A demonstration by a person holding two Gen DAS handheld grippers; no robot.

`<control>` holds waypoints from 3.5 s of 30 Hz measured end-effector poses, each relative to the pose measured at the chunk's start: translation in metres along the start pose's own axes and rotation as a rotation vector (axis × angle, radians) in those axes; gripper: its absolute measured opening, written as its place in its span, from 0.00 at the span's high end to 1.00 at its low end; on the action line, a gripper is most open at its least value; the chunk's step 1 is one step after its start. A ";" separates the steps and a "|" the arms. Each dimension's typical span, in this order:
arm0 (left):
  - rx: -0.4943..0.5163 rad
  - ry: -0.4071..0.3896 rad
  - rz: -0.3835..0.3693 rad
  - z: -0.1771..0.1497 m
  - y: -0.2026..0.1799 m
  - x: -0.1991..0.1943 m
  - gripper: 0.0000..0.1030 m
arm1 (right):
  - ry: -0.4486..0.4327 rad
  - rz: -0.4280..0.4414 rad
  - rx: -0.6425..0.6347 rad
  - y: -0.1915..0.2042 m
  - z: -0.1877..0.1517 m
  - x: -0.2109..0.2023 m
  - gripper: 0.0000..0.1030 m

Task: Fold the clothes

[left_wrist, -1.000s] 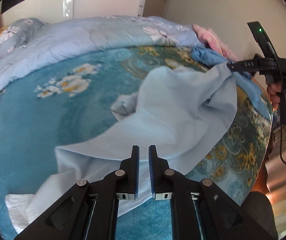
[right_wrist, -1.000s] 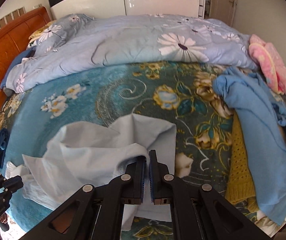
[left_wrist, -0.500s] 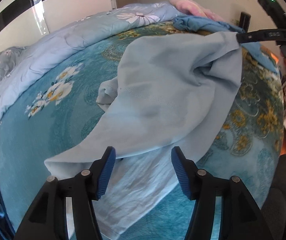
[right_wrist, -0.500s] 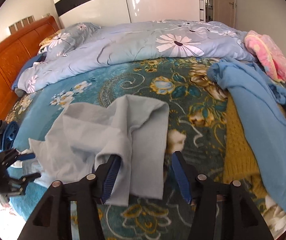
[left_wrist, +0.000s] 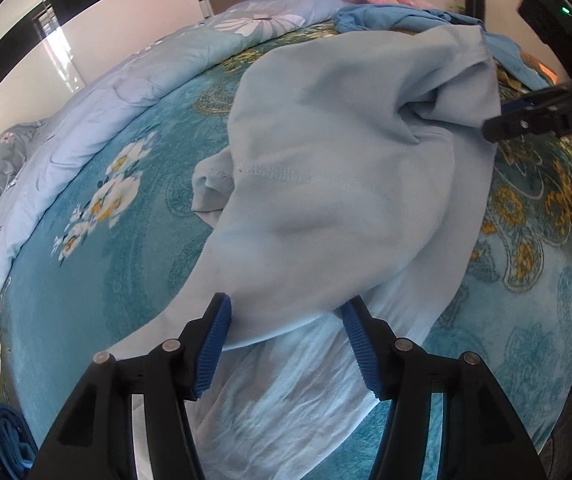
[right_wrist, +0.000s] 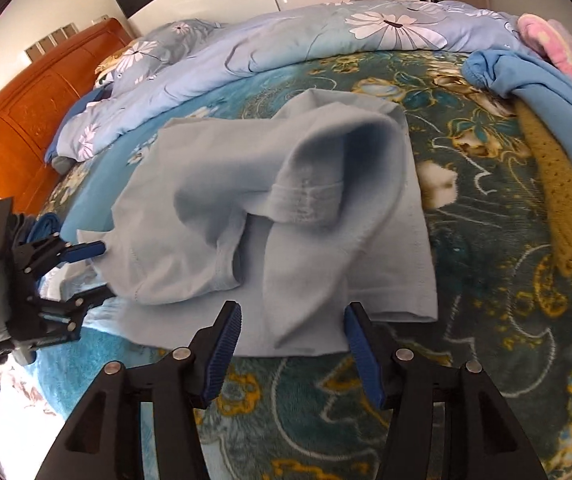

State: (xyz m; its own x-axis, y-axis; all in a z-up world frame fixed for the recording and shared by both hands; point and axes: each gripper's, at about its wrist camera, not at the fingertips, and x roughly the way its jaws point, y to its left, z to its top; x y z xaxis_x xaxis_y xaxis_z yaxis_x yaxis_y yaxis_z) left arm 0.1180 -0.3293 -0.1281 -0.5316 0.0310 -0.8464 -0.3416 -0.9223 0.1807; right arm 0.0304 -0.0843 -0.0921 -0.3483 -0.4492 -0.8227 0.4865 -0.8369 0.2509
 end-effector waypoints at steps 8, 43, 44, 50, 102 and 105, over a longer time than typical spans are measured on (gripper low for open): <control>0.034 -0.014 0.050 -0.003 0.003 0.000 0.42 | -0.008 0.011 0.045 -0.007 0.000 0.006 0.47; -0.567 -0.494 0.215 0.053 0.130 -0.214 0.96 | -0.466 -0.239 -0.141 0.065 0.148 -0.220 0.98; -0.575 -0.512 0.227 0.054 0.134 -0.226 0.96 | -0.485 -0.242 -0.153 0.072 0.152 -0.230 0.98; -0.622 -0.610 0.298 0.056 0.156 -0.302 0.97 | -0.568 -0.263 -0.201 0.108 0.178 -0.283 0.98; -0.345 -0.281 -0.019 0.080 -0.075 -0.017 0.68 | -0.459 -0.277 -0.252 0.100 0.181 -0.256 0.98; -0.392 -0.282 -0.044 0.083 -0.063 -0.027 0.96 | -0.460 -0.277 -0.238 0.096 0.178 -0.261 0.98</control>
State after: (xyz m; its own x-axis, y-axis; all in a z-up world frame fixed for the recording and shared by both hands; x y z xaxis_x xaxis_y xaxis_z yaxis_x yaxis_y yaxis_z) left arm 0.0895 -0.2396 -0.0750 -0.7312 0.1268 -0.6703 -0.0795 -0.9917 -0.1009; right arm 0.0249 -0.1034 0.2373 -0.7740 -0.3580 -0.5222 0.4761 -0.8729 -0.1072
